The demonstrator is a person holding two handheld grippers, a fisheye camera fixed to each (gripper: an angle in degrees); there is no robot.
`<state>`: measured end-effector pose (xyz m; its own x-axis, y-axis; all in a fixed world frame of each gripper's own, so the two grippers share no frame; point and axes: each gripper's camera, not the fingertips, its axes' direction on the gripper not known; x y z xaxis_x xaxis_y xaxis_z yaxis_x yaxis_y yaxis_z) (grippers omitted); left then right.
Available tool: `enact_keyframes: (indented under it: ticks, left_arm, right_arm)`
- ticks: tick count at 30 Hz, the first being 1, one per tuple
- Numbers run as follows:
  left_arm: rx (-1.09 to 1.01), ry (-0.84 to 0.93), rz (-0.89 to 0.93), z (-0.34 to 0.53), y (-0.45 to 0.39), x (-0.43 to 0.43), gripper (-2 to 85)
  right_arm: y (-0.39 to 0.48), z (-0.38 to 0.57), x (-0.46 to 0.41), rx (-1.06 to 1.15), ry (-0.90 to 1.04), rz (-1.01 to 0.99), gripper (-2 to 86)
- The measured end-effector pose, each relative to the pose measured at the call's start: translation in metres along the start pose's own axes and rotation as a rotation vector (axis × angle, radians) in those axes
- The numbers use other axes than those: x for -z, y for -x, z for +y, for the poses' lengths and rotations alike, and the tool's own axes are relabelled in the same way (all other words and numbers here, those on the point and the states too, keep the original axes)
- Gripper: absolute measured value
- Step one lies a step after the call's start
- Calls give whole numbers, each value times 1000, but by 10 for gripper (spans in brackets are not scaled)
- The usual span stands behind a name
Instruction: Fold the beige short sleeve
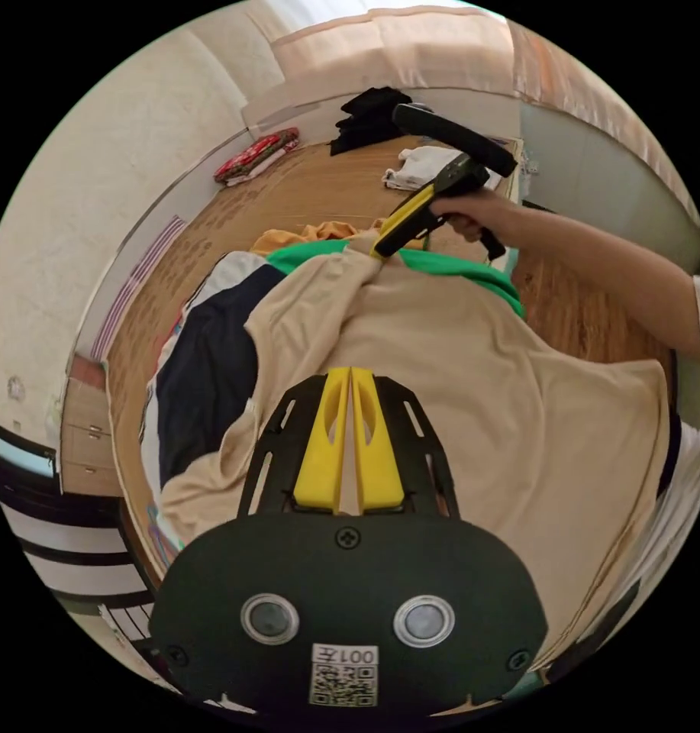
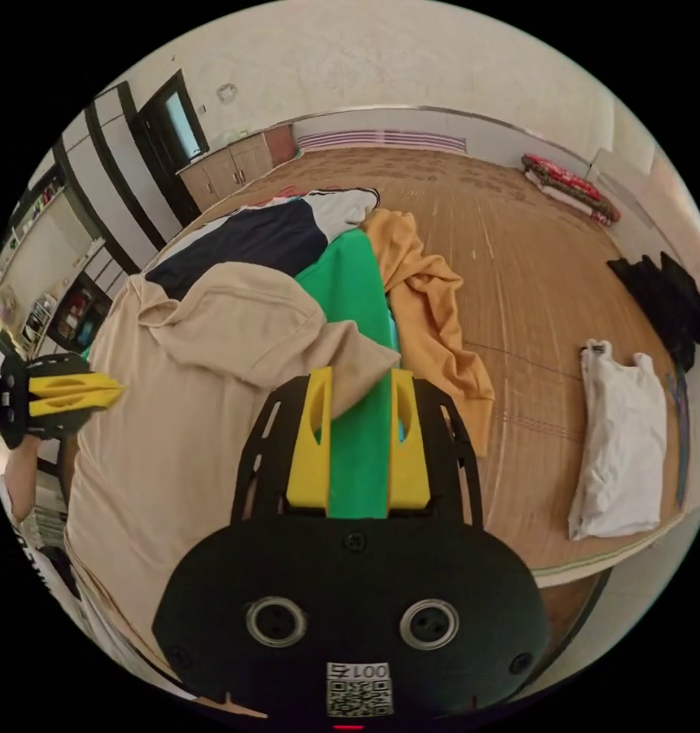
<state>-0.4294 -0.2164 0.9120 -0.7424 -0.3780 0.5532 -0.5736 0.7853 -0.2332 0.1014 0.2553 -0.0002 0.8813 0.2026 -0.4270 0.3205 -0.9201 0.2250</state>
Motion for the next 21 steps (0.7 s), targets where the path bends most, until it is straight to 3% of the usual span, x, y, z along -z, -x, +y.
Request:
enact_keyframes:
  ticks: [5,10,18,21]
  left_arm:
    - [34,65,-30,-69,17,-41,-10]
    - [116,76,14,-109,39,-52,-10]
    - [115,44,68,-151,45,-33,-10]
    - [83,-41,96,-166,43,-8,-10]
  right_arm:
    - [-5,5,13,1,-85,8,25]
    - [-17,49,84,-73,-275,74,13]
    - [-47,89,91,-169,-256,-22,6]
    - [-48,90,87,-182,-268,-14,6]
